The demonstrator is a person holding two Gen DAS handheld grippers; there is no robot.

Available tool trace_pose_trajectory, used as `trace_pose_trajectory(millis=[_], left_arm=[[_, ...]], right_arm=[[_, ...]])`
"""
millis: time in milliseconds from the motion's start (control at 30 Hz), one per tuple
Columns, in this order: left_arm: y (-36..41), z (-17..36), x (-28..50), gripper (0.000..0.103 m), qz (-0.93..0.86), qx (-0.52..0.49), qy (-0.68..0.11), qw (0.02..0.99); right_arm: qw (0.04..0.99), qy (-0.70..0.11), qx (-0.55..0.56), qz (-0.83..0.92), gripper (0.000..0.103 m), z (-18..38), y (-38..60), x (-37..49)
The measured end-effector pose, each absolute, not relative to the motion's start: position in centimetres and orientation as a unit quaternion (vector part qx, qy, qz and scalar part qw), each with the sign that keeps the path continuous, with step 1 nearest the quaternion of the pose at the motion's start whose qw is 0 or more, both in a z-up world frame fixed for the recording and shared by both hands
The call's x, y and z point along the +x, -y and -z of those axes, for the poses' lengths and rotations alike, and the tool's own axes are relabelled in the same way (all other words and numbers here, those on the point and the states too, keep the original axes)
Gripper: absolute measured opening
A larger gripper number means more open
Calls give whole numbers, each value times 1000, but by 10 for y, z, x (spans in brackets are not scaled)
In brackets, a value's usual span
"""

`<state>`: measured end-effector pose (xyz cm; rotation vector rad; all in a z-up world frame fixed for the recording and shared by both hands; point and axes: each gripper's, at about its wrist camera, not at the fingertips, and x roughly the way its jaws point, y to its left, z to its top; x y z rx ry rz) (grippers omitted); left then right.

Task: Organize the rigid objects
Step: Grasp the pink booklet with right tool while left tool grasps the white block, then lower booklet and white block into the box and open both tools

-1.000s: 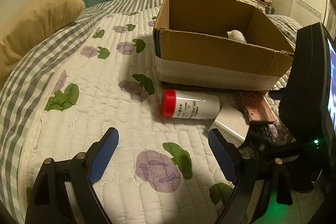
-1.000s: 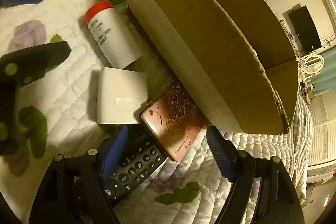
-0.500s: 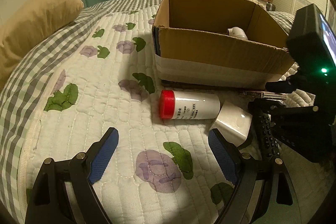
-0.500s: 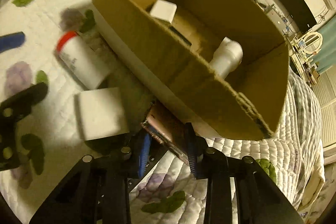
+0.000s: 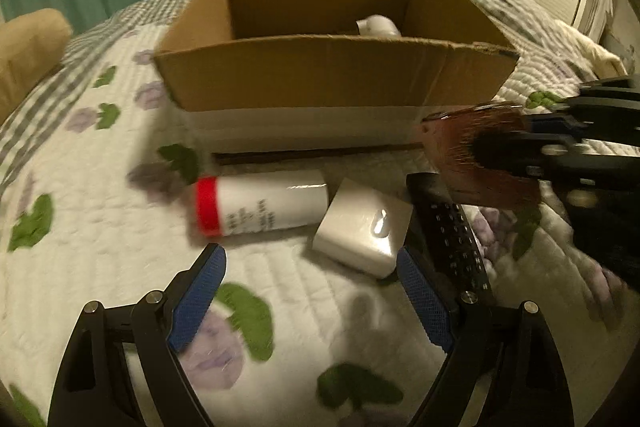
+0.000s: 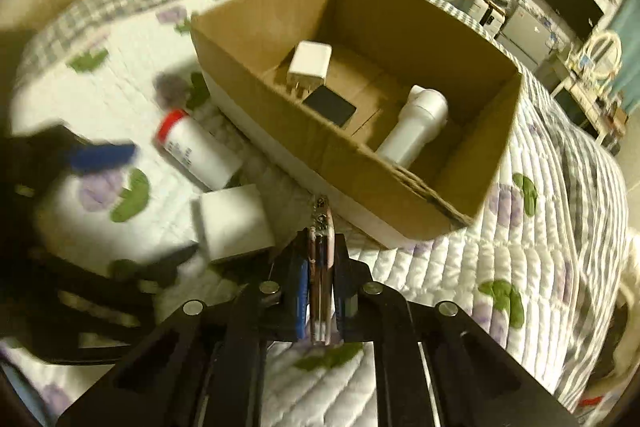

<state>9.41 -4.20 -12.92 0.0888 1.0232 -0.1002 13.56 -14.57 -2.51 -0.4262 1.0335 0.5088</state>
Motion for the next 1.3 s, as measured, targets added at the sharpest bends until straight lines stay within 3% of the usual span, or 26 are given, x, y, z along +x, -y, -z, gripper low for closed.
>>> trace_pose_trajectory(millis=[167, 333, 833, 1000, 1300], left_arm=[[58, 143, 110, 84, 78, 49, -511, 855], [75, 154, 121, 60, 97, 60, -522, 845], [65, 87, 76, 55, 94, 25, -471, 877], [47, 59, 81, 55, 97, -8, -467, 879], [30, -31, 103, 54, 74, 1, -392, 917]], right_arm=[[825, -486, -175, -230, 9, 28, 155, 108], [826, -493, -152, -228, 9, 32, 166, 102], [847, -460, -141, -225, 9, 3, 172, 89], [863, -434, -121, -230, 9, -28, 175, 84], [894, -369, -116, -225, 9, -103, 171, 101]])
